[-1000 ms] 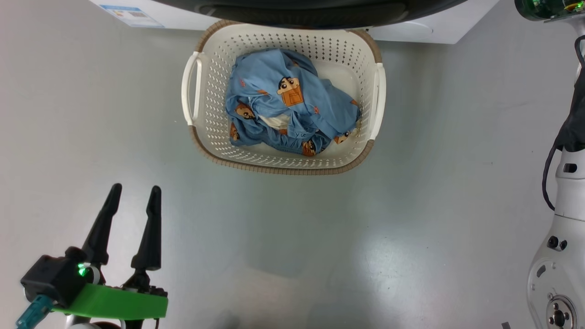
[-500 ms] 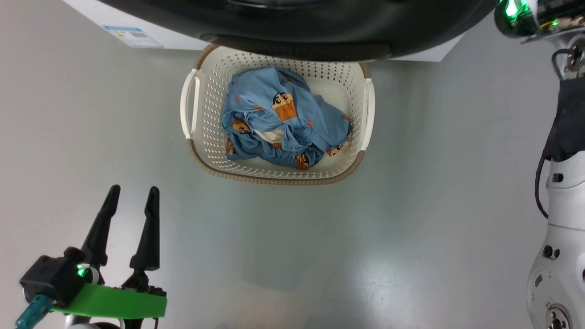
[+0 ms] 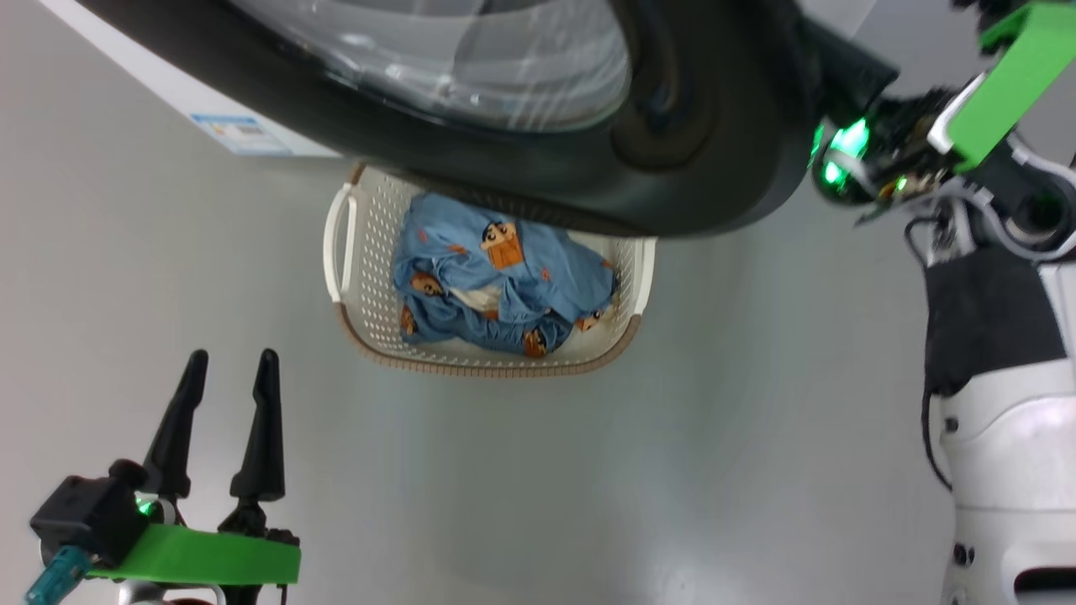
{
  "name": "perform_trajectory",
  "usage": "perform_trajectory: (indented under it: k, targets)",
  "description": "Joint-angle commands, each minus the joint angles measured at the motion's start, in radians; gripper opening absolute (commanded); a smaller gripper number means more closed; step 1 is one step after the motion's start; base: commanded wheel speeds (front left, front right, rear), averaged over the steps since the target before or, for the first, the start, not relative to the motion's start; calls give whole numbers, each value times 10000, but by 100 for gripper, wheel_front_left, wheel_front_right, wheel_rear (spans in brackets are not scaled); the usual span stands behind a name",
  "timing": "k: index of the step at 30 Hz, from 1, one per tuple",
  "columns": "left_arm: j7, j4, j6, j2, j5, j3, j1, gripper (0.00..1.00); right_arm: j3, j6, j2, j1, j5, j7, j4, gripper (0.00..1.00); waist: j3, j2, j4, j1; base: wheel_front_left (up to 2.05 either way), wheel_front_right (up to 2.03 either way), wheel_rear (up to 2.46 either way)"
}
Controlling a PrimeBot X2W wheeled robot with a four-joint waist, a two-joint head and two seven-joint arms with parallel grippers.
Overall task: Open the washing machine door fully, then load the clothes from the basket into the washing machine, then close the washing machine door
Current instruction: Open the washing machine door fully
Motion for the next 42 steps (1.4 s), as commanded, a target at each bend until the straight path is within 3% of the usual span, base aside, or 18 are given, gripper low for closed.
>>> perform_trajectory:
  k: [1,10,16,42]
  targets:
    - [-63,-117,-16,143,-67,388,150,100,321,16,313,475,95,182,-283,0,-735,0,-240,0,0,0,0]
    - [-63,70,-16,9,-7,469,754,100,1135,16,405,2213,359,532,-483,0,-2473,0,-577,0,0,0,0]
    - [-63,100,-16,-78,26,436,1027,100,1404,16,425,2904,434,316,-638,0,-3059,0,-543,0,0,0,0]
    - [-63,210,-16,-320,-9,349,1395,100,4089,16,439,3950,1555,-957,-852,0,-3995,0,525,0,0,0,0]
